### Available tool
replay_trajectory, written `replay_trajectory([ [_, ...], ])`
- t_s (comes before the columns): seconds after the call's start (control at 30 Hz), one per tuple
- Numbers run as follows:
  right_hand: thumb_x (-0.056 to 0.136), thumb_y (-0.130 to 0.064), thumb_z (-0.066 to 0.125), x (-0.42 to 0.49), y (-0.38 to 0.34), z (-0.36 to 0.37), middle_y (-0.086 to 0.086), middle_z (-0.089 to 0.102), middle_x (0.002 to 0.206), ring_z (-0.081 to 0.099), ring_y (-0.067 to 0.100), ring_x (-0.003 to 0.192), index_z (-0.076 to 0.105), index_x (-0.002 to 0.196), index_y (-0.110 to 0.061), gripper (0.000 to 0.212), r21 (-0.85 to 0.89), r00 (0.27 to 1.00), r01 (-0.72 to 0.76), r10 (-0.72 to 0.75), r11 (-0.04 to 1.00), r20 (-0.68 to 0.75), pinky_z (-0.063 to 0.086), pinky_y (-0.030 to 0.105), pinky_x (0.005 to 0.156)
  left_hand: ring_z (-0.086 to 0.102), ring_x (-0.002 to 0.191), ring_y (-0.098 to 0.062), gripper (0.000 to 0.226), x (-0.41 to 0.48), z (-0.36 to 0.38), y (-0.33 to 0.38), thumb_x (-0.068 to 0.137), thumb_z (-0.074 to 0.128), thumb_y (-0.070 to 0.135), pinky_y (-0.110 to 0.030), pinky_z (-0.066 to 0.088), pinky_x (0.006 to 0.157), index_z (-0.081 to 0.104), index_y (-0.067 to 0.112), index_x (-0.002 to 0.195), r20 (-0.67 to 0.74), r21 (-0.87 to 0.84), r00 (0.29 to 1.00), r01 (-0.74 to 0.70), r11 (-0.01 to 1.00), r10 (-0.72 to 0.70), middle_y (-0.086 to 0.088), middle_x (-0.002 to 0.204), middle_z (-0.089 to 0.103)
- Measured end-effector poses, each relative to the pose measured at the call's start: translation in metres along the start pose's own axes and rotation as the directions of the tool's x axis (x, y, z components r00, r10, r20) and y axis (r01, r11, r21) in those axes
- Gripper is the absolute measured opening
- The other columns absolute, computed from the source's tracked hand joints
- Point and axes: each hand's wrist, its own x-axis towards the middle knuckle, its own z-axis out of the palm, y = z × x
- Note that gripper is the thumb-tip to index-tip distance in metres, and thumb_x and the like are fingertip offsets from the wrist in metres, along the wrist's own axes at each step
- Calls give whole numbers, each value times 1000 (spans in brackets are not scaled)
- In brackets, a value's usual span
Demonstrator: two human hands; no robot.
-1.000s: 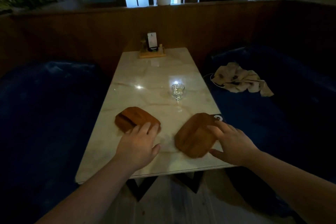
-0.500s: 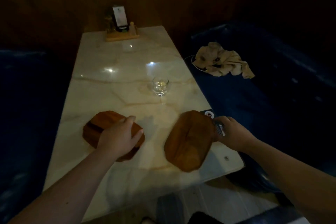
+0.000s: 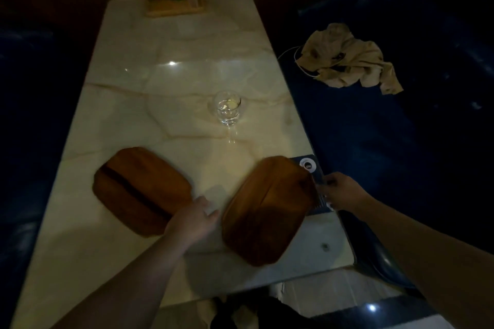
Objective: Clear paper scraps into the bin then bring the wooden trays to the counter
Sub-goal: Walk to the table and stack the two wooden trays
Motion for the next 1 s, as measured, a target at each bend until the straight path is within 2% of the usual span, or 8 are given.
replay_trajectory([
  [0.17,85,-31,67,36,5,-6,19,66,89,66,32,76,53,109,-11,34,-82,998,51,-48,995,45,56,44,68,62,90,-34,26,3,40,5,87,58,40,-35,42,68,57,15,79,39,-56,989,145,988,-143,-17,90,67],
  [0.27,87,-27,66,55,0,-8,26,67,87,65,30,75,62,96,1,30,-144,991,111,-99,983,92,53,44,70,64,90,-32,26,11,53,8,85,61,36,-30,41,66,63,12,94,29,-149,973,232,961,-231,-13,94,69],
  [0.37,89,-27,65,62,-5,-2,15,68,79,65,24,71,64,75,-11,21,-209,986,137,-113,968,122,51,36,61,65,92,-32,29,13,58,4,83,66,26,-34,50,70,63,12,108,40,-254,961,273,928,-272,-13,99,69],
  [0.5,88,-26,66,72,-10,8,6,62,67,60,18,62,60,62,-19,28,-288,983,156,-122,945,134,44,29,52,65,88,-34,14,11,62,1,80,67,14,-46,56,73,62,18,92,18,-322,938,334,886,-347,-9,82,63],
  [0.6,87,-22,68,75,-11,12,8,64,73,62,21,66,64,71,-12,19,-203,982,165,-141,965,125,46,29,55,62,91,-35,20,9,55,-1,82,66,16,-35,47,70,59,7,98,-42,-246,935,332,911,-352,-17,94,65],
  [0.77,83,-17,72,75,-22,23,3,61,66,60,19,65,62,69,-12,18,5,971,205,-204,979,123,46,31,56,64,89,-37,20,4,15,-9,85,64,15,-49,54,78,62,7,104,-114,-382,913,323,866,-391,-19,99,65],
  [0.87,81,-16,76,69,-33,33,11,70,78,68,24,74,64,90,-7,17,101,974,162,-175,982,141,55,37,66,65,84,-34,14,5,-18,-19,86,64,20,-48,56,75,61,15,99,-150,-396,905,314,863,-398,-13,95,65],
  [1.0,83,-13,74,53,-58,61,15,68,83,69,17,64,62,105,-8,26,176,960,163,-197,971,197,52,25,51,59,87,-21,12,9,-61,-46,87,64,24,-34,50,77,61,19,98,-230,-339,892,301,892,-389,-4,101,61],
])
